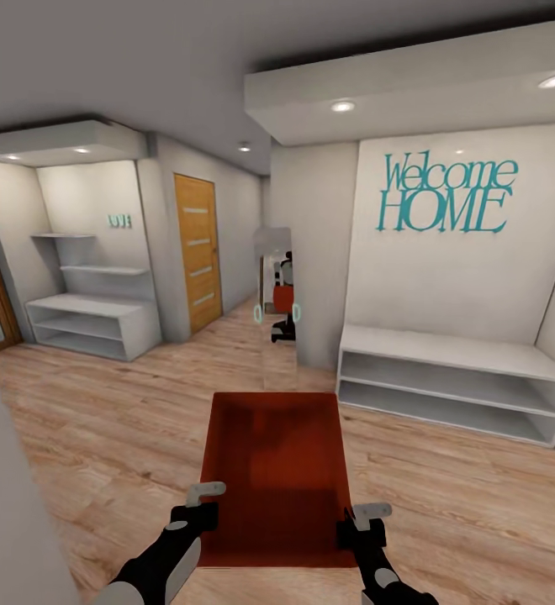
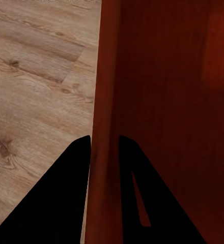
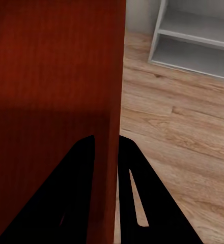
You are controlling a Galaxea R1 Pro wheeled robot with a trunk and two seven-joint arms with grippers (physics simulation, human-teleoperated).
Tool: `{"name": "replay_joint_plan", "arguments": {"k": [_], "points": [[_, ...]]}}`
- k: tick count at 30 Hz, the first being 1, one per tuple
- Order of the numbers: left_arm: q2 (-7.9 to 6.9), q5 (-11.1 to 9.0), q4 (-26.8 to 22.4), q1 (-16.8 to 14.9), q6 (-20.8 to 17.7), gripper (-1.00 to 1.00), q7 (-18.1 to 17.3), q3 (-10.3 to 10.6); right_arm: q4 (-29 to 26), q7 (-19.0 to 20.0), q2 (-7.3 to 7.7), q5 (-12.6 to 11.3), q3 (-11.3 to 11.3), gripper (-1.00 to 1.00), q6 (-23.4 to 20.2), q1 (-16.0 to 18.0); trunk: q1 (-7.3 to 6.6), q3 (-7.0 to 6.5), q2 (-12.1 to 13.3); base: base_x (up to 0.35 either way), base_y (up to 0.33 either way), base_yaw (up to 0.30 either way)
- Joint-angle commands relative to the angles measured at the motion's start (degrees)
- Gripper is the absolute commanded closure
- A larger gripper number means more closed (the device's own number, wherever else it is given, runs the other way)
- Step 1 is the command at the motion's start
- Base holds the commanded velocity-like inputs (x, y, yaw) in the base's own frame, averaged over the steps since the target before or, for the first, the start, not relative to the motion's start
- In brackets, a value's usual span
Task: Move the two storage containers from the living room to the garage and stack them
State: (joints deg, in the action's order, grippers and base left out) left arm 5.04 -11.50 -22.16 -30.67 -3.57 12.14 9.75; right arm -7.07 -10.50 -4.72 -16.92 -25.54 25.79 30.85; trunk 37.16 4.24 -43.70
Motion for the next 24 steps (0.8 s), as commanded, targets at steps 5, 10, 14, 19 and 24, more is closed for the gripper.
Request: {"name": "replay_joint_plan", "arguments": {"k": [5, 10, 14, 19, 24], "points": [[-0.12, -0.6, 0.1, 0.0, -0.4, 1.0, 0.9, 0.3, 0.0, -3.9, 0.24, -0.7, 0.6, 1.0, 3.5, 0.1, 0.05, 0.1, -0.1, 0.321, 0.0, 0.0], [-0.12, -0.6, 0.1, 0.0, -0.4, 1.0, 1.0, 0.4, 0.0, -3.8, 0.24, -0.7, 0.6, 1.0, 3.5, 0.1, 0.05, 0.1, -0.1, 0.321, 0.0, 0.0], [-0.12, -0.6, 0.1, 0.0, -0.4, 1.0, 1.0, 0.4, 0.0, -3.8, 0.24, -0.6, 0.6, 1.0, 3.5, 0.1, 0.05, 0.1, -0.1, 0.322, 0.0, 0.0], [-0.12, -0.6, 0.1, 0.0, -0.4, 1.0, 1.0, 0.4, 0.0, -3.8, 0.28, -0.5, 0.6, 1.0, 3.5, 0.1, 0.05, 0.1, -0.1, 0.321, 0.0, 0.041], [-0.12, -0.5, 0.1, 0.0, -0.4, 1.0, 1.0, 0.4, 0.0, -3.7, 0.37, 0.1, 0.6, 1.0, 3.6, 0.1, 0.05, 0.1, -0.1, 0.321, 0.0, 0.221]]}}
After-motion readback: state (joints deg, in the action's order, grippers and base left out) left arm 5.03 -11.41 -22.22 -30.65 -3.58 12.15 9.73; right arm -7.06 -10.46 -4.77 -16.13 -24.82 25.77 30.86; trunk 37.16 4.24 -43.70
